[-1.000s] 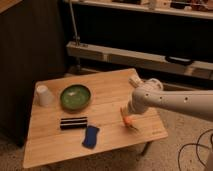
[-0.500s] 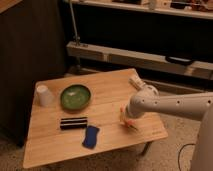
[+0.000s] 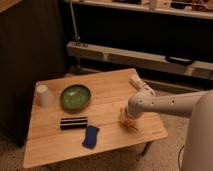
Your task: Drag the pepper across the table
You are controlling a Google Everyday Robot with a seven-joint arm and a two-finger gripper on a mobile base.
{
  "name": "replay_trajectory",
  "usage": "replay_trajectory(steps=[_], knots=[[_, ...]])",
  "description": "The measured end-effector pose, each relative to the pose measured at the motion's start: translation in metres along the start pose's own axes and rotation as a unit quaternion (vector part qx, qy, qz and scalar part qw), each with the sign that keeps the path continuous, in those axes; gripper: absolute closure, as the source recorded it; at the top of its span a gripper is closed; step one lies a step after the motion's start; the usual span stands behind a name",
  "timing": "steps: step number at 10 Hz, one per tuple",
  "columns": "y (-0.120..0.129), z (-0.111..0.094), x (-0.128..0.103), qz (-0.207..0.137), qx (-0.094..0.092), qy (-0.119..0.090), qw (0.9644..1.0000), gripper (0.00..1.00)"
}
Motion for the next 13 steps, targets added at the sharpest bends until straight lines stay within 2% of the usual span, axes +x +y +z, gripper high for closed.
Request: replay_trajectory(steps=[1,6,10,13], knots=[[0.001,0.001,-0.001,0.000,0.000,0.002,1.0000,0.37],[0.002,0.002,-0.006,-0.001,0.001,0.002,1.0000,0.88],[0.002,0.002,-0.011,-0.002,0.003,0.006,1.0000,0.91],[0.001,0.008,-0.020,0.002,-0.011,0.010,0.9999,0.91]])
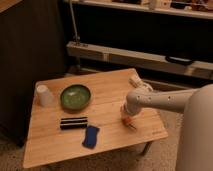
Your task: Drag the pepper across the table
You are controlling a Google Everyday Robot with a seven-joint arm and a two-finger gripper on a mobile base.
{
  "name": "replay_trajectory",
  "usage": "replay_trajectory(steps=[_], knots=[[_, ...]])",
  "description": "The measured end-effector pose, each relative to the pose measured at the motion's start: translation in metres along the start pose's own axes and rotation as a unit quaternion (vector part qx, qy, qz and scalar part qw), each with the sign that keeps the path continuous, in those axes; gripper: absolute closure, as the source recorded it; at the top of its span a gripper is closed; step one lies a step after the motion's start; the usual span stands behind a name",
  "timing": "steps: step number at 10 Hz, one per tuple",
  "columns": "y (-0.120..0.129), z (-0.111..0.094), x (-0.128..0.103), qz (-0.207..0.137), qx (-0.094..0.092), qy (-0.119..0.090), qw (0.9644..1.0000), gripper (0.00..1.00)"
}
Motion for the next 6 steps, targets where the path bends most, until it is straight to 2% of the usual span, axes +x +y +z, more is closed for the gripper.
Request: replay_trajectory(steps=[2,5,6], knots=[[0.003,0.005,-0.009,-0.008,-0.004,0.001,1.0000,0.91],[0.002,0.003,-0.009,-0.006,-0.004,0.003,1.0000,0.91],[0.003,0.006,-0.019,-0.008,-0.005,0.002,1.0000,0.91]])
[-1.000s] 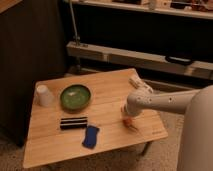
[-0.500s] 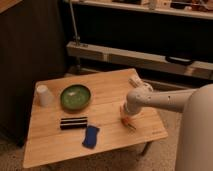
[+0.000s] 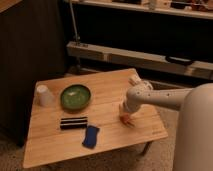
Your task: Drag the pepper across the table
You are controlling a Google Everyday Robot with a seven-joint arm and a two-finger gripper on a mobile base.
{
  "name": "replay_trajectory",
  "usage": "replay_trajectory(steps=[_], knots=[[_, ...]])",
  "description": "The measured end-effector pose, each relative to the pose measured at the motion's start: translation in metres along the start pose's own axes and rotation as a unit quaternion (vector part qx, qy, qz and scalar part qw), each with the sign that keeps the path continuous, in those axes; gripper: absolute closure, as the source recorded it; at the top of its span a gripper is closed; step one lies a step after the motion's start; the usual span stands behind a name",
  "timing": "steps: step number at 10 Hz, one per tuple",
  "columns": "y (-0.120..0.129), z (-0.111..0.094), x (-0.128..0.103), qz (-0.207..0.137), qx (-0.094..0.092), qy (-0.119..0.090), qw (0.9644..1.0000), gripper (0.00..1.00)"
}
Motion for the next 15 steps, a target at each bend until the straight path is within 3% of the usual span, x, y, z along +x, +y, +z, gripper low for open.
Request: replay_trajectory(steps=[1,6,10,11,13,15], knots=[[0.002,0.003,-0.013,-0.003,-0.001,-0.002,1.0000,0.91],[0.001,0.003,-0.017,-0.003,-0.003,0.000,1.0000,0.91],[-0.002,0.001,-0.079,-0.014,-0.008,-0.016,0.9997,0.91],[-0.002,0.000,-0.085,-0.015,-0.008,-0.018,0.9997,0.90],[0.001,0.002,-0.093,-0.018,-0.010,-0.014,0.9997,0.74],[0.006,0.007,-0.099,-0.023,-0.012,-0.010,0.9996,0.71]])
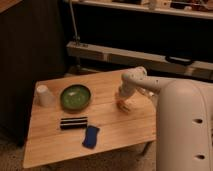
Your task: Drag the pepper across the table
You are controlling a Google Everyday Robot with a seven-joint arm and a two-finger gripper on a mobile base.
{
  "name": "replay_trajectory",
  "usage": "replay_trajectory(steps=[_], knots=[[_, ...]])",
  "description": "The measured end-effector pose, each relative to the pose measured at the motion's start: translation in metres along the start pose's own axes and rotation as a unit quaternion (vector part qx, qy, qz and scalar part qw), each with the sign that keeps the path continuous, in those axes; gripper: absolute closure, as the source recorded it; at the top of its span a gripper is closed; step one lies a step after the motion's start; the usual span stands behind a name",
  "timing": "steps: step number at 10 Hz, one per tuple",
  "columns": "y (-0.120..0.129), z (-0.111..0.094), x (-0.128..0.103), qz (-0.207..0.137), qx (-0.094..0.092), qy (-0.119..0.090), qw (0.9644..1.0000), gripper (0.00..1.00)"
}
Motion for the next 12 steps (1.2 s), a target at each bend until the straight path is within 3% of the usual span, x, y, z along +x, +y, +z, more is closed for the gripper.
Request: replay_trajectory(steps=[8,12], knots=[[0.008,0.019,-0.031,-0.004,0.006,0.008,0.9999,0.71],[0.010,0.018,-0.031,-0.007,0.006,0.009,0.9999,0.71]])
